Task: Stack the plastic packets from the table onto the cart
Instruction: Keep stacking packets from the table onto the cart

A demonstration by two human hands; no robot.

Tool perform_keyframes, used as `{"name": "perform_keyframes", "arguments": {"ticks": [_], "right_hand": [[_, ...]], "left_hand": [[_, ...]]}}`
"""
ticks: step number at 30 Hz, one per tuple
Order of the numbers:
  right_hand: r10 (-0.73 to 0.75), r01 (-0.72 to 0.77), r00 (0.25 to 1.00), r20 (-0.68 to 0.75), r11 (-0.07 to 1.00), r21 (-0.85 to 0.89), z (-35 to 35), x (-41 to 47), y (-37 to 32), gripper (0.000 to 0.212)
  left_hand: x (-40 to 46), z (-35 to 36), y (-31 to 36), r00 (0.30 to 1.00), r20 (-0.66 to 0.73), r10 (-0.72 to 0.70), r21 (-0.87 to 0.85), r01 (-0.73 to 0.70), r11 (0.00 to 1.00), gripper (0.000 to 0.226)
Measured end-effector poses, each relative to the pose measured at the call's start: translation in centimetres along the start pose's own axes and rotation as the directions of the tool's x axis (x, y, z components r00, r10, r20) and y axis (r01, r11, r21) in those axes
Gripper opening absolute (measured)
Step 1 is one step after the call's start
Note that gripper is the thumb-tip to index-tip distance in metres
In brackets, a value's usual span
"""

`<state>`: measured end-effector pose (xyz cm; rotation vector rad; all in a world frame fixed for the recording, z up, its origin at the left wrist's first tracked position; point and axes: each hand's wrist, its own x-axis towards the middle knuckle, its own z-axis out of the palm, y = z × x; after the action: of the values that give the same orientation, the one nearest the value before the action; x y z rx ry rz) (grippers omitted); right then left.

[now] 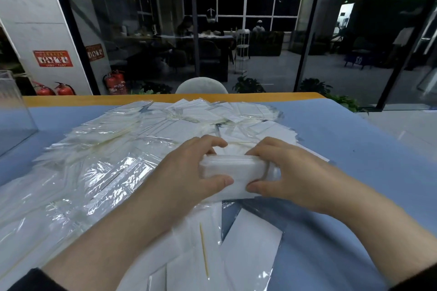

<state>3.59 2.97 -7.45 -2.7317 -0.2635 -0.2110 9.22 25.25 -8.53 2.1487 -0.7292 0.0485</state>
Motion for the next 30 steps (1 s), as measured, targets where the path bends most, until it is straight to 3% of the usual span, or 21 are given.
{"name": "perform_keyframes", "arguments": {"ticks": [2, 6, 11, 15, 17, 20, 22, 23, 26, 30], "right_hand": [[-0.021, 0.021, 1.000, -0.005, 1.000, 0.009, 0.2, 0.1, -0.1, 0.036], [0.008, 0.011, 0.991, -0.134, 0.990, 0.138, -0.5, -0.1, 0.0, 0.035], [-0.021, 0.014, 0.999, 0.040, 0.989, 0.150, 0.4, 0.2, 0.0, 0.037], [-0.028, 0.021, 0.999, 0.038, 0.984, 0.175, 0.3, 0.2, 0.2, 0.033], [-0.018, 0.004, 0.999, 0.043, 0.952, 0.305, -0.5, -0.2, 0.3, 0.033], [0.145, -0.018, 0.966, -0.213, 0.863, 0.505, -1.8, -0.1, 1.9, 0.031], [0.284, -0.137, 0.906, -0.314, 0.898, 0.418, -2.2, 0.8, 3.6, 0.022], [0.334, -0.231, 0.899, -0.283, 0.911, 0.340, -2.2, 1.2, 4.5, 0.030], [0.403, -0.398, 0.914, -0.035, 0.912, 0.098, -2.4, 3.1, 5.6, 0.072], [0.446, -0.444, 0.889, 0.109, 0.895, -0.043, -2.0, 5.4, 6.5, 0.091]], "left_hand": [[-0.1, 0.1, 0.3, 1.000, 0.020, 0.023, 0.021, -0.023, 1.000, 0.041], [-0.5, -0.3, 1.0, 0.993, -0.069, 0.096, -0.033, -0.098, 0.995, 0.043], [-0.3, 0.3, 0.8, 0.994, 0.106, 0.031, 0.135, -0.045, 0.990, 0.044], [-0.1, 0.1, 0.5, 0.995, 0.095, -0.034, 0.072, 0.027, 0.997, 0.032], [0.0, 0.1, 0.5, 0.998, 0.059, -0.030, 0.046, 0.028, 0.999, 0.031], [0.2, -0.3, 0.6, 0.992, -0.098, -0.078, -0.089, 0.069, 0.994, 0.028], [0.4, -0.8, 0.4, 0.975, -0.206, -0.088, -0.137, 0.061, 0.989, 0.025], [0.4, -1.0, 0.3, 0.963, -0.251, -0.097, -0.142, 0.062, 0.988, 0.025], [0.3, -1.3, 0.4, 0.942, -0.308, -0.130, -0.161, 0.083, 0.983, 0.025], [0.3, -1.4, 0.4, 0.942, -0.303, -0.145, -0.145, 0.105, 0.984, 0.026]]}}
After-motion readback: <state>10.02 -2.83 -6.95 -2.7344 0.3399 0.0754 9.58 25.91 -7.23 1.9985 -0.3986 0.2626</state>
